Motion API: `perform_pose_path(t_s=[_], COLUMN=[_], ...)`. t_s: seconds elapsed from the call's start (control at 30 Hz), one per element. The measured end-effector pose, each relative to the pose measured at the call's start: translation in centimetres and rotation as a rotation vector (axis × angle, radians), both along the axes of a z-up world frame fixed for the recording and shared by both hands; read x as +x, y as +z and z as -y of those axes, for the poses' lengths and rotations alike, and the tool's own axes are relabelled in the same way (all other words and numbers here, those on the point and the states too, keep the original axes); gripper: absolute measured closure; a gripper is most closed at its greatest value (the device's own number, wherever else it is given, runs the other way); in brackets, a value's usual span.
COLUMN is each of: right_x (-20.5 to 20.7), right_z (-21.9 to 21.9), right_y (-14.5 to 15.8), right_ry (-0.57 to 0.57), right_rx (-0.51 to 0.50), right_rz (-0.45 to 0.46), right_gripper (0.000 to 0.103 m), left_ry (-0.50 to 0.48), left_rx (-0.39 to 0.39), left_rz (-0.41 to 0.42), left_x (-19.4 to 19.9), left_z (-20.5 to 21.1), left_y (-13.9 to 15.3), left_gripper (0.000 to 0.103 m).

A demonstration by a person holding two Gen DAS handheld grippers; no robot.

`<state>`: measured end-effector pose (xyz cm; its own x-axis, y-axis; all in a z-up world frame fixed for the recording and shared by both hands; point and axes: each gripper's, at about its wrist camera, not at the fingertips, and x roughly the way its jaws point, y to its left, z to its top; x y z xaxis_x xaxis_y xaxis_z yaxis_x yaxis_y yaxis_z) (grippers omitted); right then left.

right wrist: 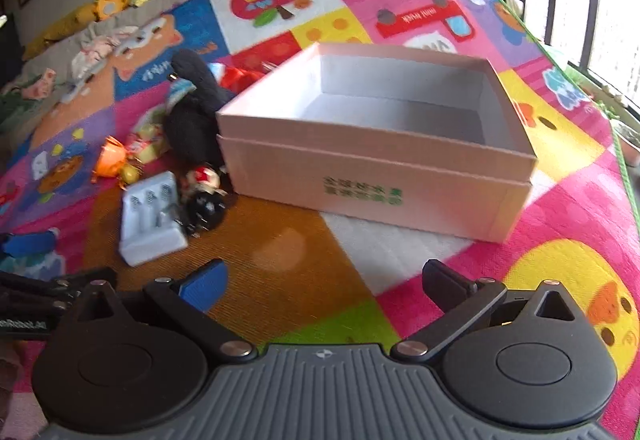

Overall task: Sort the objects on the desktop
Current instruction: 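Grasp the red-and-black figure keychain with the right tool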

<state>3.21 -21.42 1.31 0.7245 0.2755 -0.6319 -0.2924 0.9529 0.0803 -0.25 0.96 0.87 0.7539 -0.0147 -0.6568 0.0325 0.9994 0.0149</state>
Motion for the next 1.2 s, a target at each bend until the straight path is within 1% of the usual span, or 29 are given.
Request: perform_pose_path(t_s=[0.07,0.1,0.13,0.2,0.27,0.3,0.33,0.37,0.47,0.57,0.6,0.67,0.7,0.73,0.8,0.83,0.9,1.0,1.1,1.13,1.2], right_x=[0.3,0.8,1.4,2.5,3.7,4.0,3.9,3.8,2.5,0.6,0.0,-1.2,-1.8,-2.1,-2.5,-2.8,-3.1,-3.1,-3.1,-3.2,-3.4], right_z=[-2.1,-3.1,-4.2,-6.0,-7.5,-7.6,-7.5,-7.3,-5.2,-2.3,-1.4,0.4,1.3,2.3,4.4,5.3,6.4,7.1,7.4,7.5,7.6], right_y=[1.0,1.3,1.4,1.0,0.1,0.0,-0.1,0.0,0.2,0.6,0.7,1.0,1.1,1.3,1.7,1.9,1.8,1.0,0.1,-0.1,-0.3], right_ry=[0.054,0.077,0.093,0.115,0.137,0.153,0.158,0.162,0.178,0.188,0.189,0.145,0.106,0.079,0.025,-0.001,-0.043,-0.087,-0.098,-0.098,-0.1], right_rx=[-0.004,-0.006,-0.008,-0.028,-0.047,-0.026,0.0,-0.001,0.005,-0.033,-0.055,-0.133,-0.162,-0.159,-0.095,-0.065,-0.045,-0.042,-0.008,0.002,0.016], right_rz=[0.037,0.035,0.031,0.025,-0.019,-0.04,-0.05,-0.061,-0.074,-0.077,-0.064,-0.002,0.035,0.053,0.065,0.072,0.084,0.082,0.056,0.05,0.048], right_gripper=[0.01,0.018,0.024,0.026,0.044,0.058,0.064,0.066,0.066,0.066,0.066,0.066,0.061,0.053,0.044,0.041,0.038,0.032,0.029,0.027,0.021], left_ry=[0.023,0.041,0.053,0.054,0.032,0.015,-0.004,-0.028,-0.105,-0.231,-0.272,-0.333,-0.351,-0.371,-0.423,-0.45,-0.503,-0.536,-0.507,-0.501,-0.494], left_rx=[0.045,0.061,0.059,0.012,-0.033,-0.045,-0.051,-0.059,-0.085,-0.083,-0.071,-0.037,-0.019,-0.013,-0.029,-0.042,-0.057,-0.02,0.084,0.094,0.069], left_rz=[0.067,0.094,0.109,0.121,0.117,0.115,0.114,0.11,0.088,0.071,0.069,0.065,0.061,0.053,0.032,0.021,0.005,-0.014,0.014,0.017,0.002], left_x=[-0.6,-0.7,-0.7,-0.7,-0.5,-0.5,-0.5,-0.5,-0.1,0.6,0.9,1.7,2.1,2.6,3.0,3.0,2.7,2.1,1.7,1.9,2.2], left_z=[-0.7,-1.2,-1.8,-3.1,-4.1,-4.3,-4.4,-4.4,-3.8,-1.9,-1.1,0.5,1.4,2.1,3.4,4.0,5.7,8.2,10.1,10.3,10.6], left_y=[0.7,1.2,1.6,2.4,2.8,2.8,2.7,2.6,2.2,1.8,1.6,1.2,1.0,0.8,0.7,0.7,0.5,-0.2,-1.1,-1.3,-1.1], left_gripper=[0.0,0.0,0.0,0.0,0.0,0.0,0.0,0.0,0.0,0.0,0.0,0.0,0.0,0.0,0.0,0.0,0.0,0.0,0.0,0.0,0.0])
